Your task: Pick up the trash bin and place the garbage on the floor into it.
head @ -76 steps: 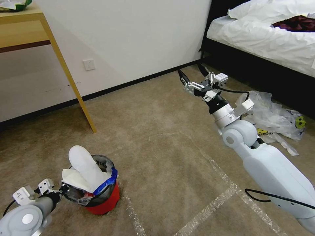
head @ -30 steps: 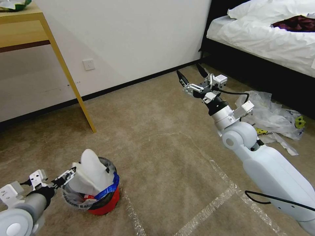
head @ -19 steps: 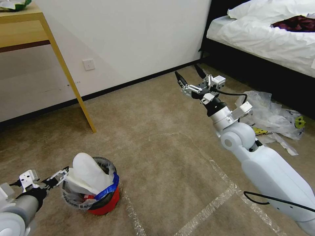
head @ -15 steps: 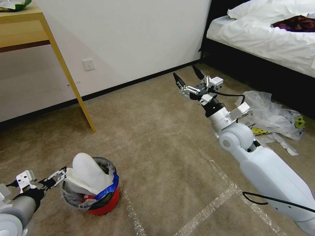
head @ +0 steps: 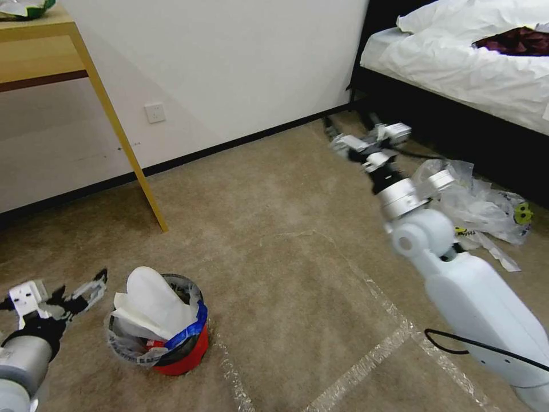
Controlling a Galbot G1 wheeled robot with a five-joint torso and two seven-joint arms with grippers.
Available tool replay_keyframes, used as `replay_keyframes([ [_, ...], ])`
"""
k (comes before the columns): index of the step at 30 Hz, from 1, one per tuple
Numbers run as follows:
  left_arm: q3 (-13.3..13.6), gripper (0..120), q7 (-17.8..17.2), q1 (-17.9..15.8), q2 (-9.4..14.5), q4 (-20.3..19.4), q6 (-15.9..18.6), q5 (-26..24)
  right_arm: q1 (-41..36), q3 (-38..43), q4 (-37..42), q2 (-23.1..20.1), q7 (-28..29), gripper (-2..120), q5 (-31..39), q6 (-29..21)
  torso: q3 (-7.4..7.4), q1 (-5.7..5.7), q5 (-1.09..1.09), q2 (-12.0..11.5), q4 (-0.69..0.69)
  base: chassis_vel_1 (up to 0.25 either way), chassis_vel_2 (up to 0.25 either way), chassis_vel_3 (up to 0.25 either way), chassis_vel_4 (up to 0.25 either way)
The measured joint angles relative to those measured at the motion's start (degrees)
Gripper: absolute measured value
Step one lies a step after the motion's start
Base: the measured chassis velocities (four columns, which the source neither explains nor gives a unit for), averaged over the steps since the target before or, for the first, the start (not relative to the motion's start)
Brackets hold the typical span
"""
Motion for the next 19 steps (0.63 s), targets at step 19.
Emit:
replay_keyframes([
  [19, 3.4, 100, 7.4, 0.1, -5.5, -2.8, -13.2, 19.5, -23.5, 23.3, 13.5, 8.2, 5.0, 100, -13.9, -1.6, -0.01, 0.00, -0.01, 0.0, 0.02, 0.000, 0.000, 0.000, 0.000],
])
